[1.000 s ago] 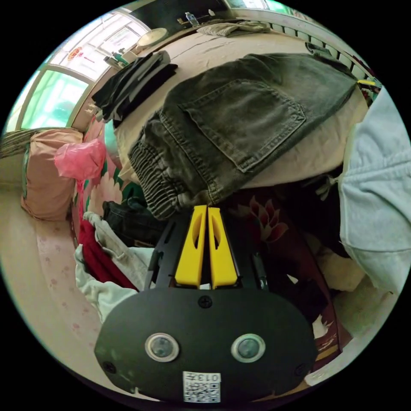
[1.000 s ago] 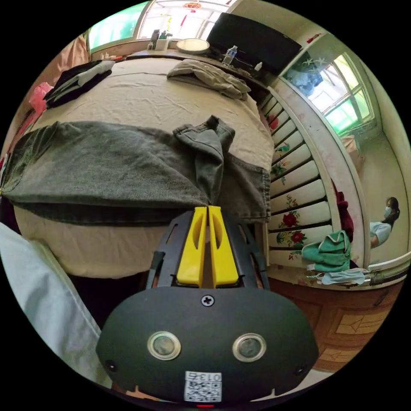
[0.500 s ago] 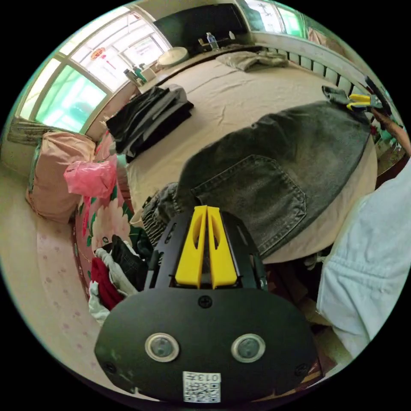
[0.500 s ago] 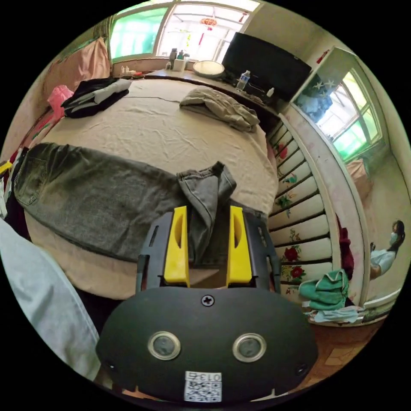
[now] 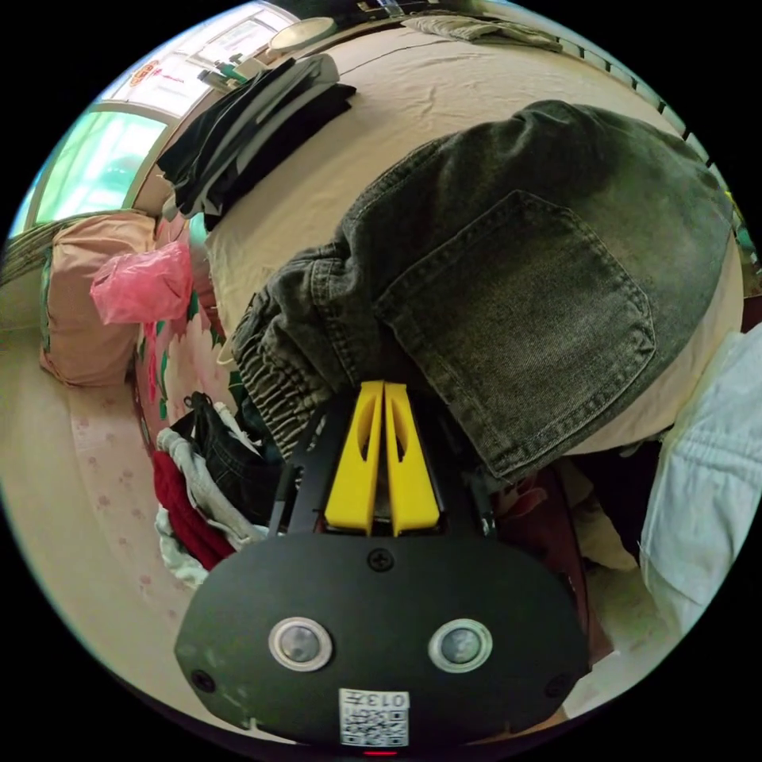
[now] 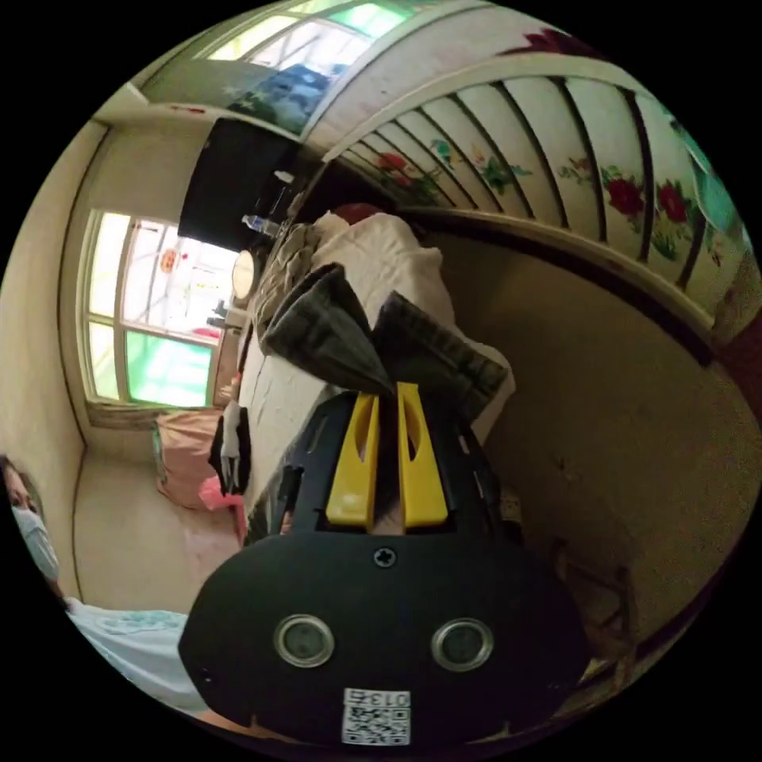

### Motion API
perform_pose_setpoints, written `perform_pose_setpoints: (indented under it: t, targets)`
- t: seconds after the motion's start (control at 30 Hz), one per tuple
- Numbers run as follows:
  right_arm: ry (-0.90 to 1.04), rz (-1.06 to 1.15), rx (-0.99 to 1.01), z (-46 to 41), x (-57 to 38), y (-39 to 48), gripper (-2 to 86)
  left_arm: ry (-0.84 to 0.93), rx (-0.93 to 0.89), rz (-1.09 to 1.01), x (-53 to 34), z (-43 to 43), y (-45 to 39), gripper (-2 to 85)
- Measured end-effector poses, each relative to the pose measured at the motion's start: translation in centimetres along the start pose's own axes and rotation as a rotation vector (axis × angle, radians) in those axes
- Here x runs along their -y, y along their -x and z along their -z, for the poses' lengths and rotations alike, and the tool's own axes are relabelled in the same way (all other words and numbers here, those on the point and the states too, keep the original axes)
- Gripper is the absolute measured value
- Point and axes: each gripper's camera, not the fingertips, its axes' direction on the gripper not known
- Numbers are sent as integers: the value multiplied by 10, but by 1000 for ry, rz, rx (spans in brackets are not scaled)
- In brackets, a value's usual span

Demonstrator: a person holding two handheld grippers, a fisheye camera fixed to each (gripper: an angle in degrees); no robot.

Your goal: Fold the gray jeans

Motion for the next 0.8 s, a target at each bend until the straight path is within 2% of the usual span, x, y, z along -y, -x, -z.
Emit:
perform_pose_setpoints:
  t: [0.07,0.17,0.33,0.4,0.43,0.5,0.6,0.67,0.73,0.8]
  targets:
    - [-14,-24,-4,13,-3,-11,17,9,5,-24,5,-3,1,-4]
    - [24,91,-168,19,-8,5,19,19,-8,-18,13,-7,5,-4]
    - [-72,343,-384,3,-19,64,26,36,-23,6,18,-14,16,-4]
    - [-47,554,-541,-31,-33,106,35,26,-40,44,18,-16,20,-4]
    - [-28,629,-566,-42,-39,118,39,22,-43,44,19,-16,21,-4]
    - [63,922,-616,-88,-66,163,51,10,1,17,20,-8,19,-4]
    - [174,1229,-547,-141,-104,215,42,-136,30,60,15,25,27,-4]
    - [156,1337,-625,-166,-122,241,30,-244,32,155,15,47,42,-4]
    - [94,1361,-644,-177,-130,256,23,-323,0,126,24,56,45,-4]
    - [71,1306,-699,-186,-124,253,22,-329,33,63,42,56,41,-4]
